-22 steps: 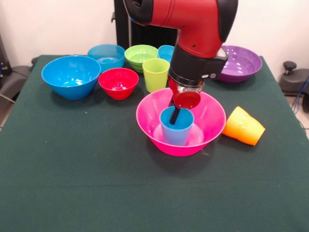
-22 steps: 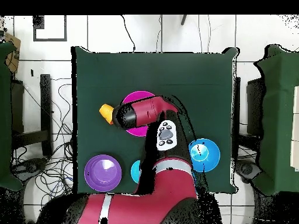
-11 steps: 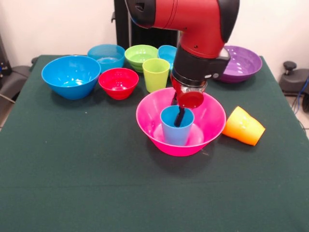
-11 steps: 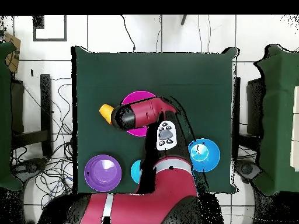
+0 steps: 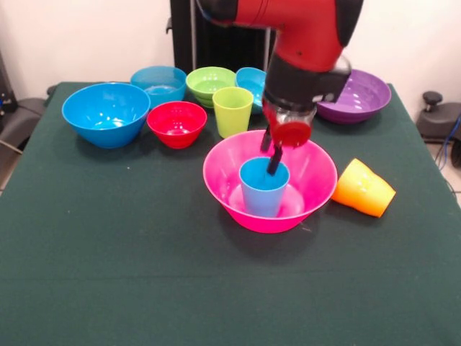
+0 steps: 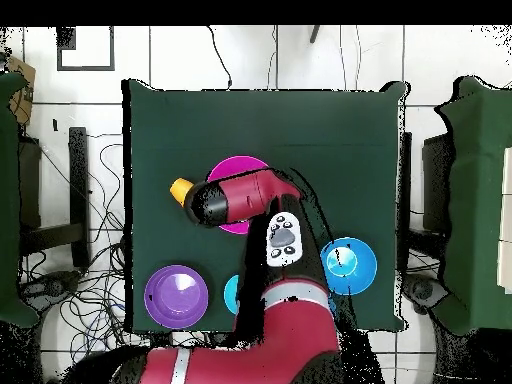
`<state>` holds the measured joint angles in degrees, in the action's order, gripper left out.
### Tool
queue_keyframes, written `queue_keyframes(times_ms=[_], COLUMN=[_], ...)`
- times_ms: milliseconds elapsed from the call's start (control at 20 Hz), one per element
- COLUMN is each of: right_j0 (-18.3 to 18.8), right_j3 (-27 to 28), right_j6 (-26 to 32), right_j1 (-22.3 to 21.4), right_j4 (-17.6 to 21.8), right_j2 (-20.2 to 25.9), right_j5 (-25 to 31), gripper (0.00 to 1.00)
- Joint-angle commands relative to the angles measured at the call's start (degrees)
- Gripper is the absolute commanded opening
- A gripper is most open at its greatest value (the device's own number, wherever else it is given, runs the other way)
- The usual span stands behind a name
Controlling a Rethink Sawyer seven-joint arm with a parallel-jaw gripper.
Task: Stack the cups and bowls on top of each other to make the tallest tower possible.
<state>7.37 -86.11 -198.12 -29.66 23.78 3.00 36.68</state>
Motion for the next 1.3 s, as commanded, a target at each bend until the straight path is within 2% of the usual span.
queue_keyframes(times_ms=[50, 350, 550, 750, 950, 1050, 1150, 1300], right_j0=[0.3, -0.3, 0.6, 4.9, 6.0, 8.1, 11.3, 12.8], right_j3=[-7.0, -9.2, -12.2, -18.9, -21.0, -22.2, -24.4, -25.2], right_j6=[13.6, 11.5, 14.4, 20.6, 21.0, 23.9, 28.2, 30.4], right_j1=[-11.6, -12.8, -17.1, -21.3, -20.4, -21.6, -23.6, -24.8], right_j4=[-4.6, -5.5, -6.6, -10.2, -6.5, -4.7, -5.7, -4.5], right_j2=[6.3, 6.2, 6.9, 11.0, 11.0, 11.4, 13.2, 13.5], right_j5=[11.5, 11.2, 14.0, 15.9, 11.2, 11.1, 13.1, 13.7], gripper=[1.0, 1.0, 1.0, 1.0, 1.0, 1.0, 1.0, 1.0])
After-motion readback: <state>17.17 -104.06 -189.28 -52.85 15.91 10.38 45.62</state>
